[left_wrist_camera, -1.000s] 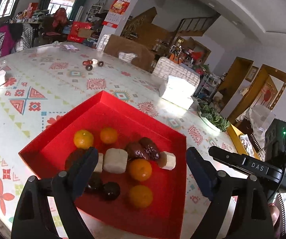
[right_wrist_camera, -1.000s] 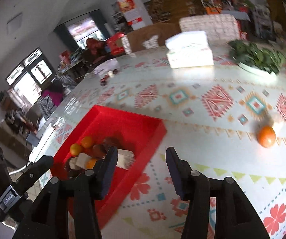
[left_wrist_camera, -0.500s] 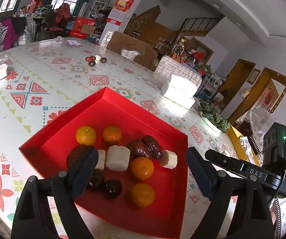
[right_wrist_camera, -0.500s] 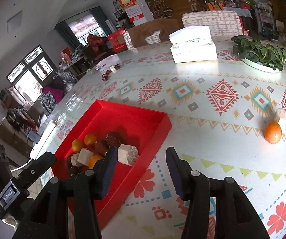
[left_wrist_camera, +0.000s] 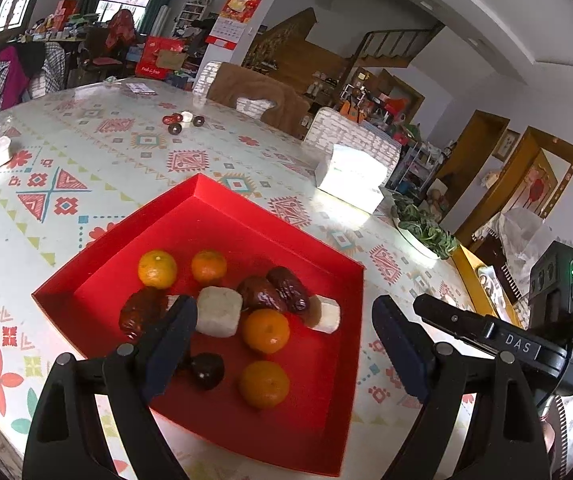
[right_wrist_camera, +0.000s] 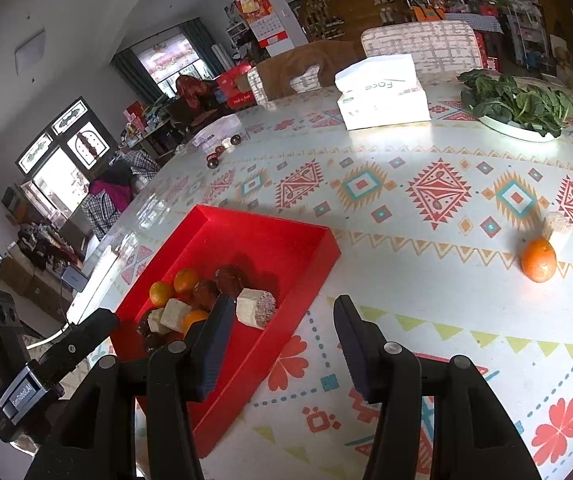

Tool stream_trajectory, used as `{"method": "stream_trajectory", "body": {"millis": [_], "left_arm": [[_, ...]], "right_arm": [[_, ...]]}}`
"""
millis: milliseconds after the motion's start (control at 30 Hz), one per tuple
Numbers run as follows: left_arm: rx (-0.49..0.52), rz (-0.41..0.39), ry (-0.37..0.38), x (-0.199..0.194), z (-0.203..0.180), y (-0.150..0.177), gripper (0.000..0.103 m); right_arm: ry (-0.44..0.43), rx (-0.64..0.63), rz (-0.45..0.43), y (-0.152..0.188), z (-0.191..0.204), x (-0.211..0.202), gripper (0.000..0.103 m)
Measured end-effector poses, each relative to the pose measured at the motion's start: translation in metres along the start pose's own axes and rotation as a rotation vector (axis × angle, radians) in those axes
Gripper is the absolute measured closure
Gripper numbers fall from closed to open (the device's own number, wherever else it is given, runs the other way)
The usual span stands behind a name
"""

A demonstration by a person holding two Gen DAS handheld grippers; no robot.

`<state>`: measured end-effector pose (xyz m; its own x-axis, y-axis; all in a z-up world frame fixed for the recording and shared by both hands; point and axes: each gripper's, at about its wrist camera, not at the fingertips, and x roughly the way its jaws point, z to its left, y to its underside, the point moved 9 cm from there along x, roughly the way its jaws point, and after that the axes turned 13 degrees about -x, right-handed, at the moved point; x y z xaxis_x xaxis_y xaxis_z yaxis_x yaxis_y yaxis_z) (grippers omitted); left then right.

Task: Organize fruits
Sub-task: 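Move both grippers back to the last orange and cake, then grasp the last orange with the left gripper while the right grasps the white cake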

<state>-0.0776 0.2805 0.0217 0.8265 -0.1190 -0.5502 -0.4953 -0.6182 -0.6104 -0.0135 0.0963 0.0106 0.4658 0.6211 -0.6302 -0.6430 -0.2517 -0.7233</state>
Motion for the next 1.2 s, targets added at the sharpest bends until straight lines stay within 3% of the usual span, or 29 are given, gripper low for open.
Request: {"method": "stream_trajectory", "body": {"millis": [467,700,800,1000,1200], "left_arm": [[0.115,0.041,0.033,-0.005,-0.075,0.034,0.014],[0.163,0.144,0.054,0.019,-0.117,0.076,0.014],[0.202,0.164,0.062,0.025,-0.135,0.092,0.014],[0.242,0.194,0.051,0.034,-0.157,0.111,0.014],[0.284,0.195,0.03,0.041,-0.168,0.117,0.014]], "right_arm": [[0.058,0.082,-0.12,0.007,-0.066,-0.078,0.043],[0.261,0.095,-0.192,0.01,-0.143,-0.159,0.04],[0.297,0.129,-0.188,0.014,-0.174,-0.177,0.037],[0.254,0.192,-0.083,0.024,-0.213,-0.146,0.037],[0.217,0.185,-0.008,0.007,-0.219,-0.092,0.037]]}}
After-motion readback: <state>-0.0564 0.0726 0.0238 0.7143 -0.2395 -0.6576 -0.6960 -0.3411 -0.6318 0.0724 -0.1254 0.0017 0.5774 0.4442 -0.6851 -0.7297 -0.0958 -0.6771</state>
